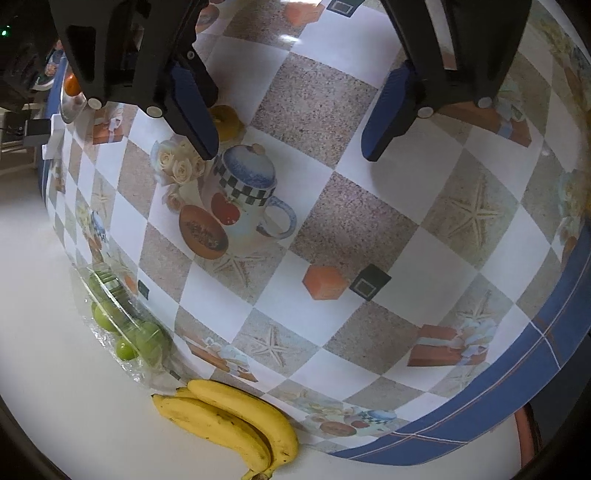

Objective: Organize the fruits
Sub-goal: 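Grasp the orange with the right gripper while the left gripper grasps the kiwi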

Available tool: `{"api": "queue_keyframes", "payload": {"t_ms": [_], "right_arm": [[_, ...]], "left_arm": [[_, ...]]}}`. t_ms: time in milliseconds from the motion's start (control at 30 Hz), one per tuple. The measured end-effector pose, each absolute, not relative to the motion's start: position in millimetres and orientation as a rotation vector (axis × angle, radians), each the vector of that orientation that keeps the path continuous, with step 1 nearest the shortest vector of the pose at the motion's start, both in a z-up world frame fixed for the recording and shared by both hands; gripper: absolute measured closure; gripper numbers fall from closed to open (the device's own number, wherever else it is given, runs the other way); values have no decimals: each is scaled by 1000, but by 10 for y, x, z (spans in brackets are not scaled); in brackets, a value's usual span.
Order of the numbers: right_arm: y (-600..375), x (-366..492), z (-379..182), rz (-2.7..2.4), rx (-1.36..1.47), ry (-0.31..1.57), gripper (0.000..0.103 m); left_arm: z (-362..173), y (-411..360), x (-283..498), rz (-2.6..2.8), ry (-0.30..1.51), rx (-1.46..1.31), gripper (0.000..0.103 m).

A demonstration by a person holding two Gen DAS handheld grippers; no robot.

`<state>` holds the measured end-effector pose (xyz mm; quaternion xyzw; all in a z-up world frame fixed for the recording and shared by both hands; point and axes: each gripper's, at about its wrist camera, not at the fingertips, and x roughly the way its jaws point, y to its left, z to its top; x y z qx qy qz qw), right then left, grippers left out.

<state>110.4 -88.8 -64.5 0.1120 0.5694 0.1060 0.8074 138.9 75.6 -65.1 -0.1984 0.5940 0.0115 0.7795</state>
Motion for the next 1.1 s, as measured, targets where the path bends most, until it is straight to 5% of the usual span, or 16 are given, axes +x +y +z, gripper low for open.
{"api": "queue_keyframes", "payload": {"t_ms": [300, 533, 800, 933, 1100], "right_arm": [[-1046, 1072, -596, 208, 301, 1204, 65], [-1314, 1006, -536, 147, 336, 1194, 64], [-1498, 936, -465, 120, 363, 1179, 65], [-1542, 903, -420, 119, 369, 1171, 65], [-1572, 878, -356, 124, 378, 1157, 65]], "left_arm": [[-648, 668, 1400, -24, 1295, -443, 35], [-674, 479, 1402, -94, 1316, -419, 58], [-706, 308, 1409, -124, 1331, -378, 65], [-693, 249, 1409, -129, 1324, -351, 77], [-635, 199, 1398, -142, 1301, -317, 77]]}}
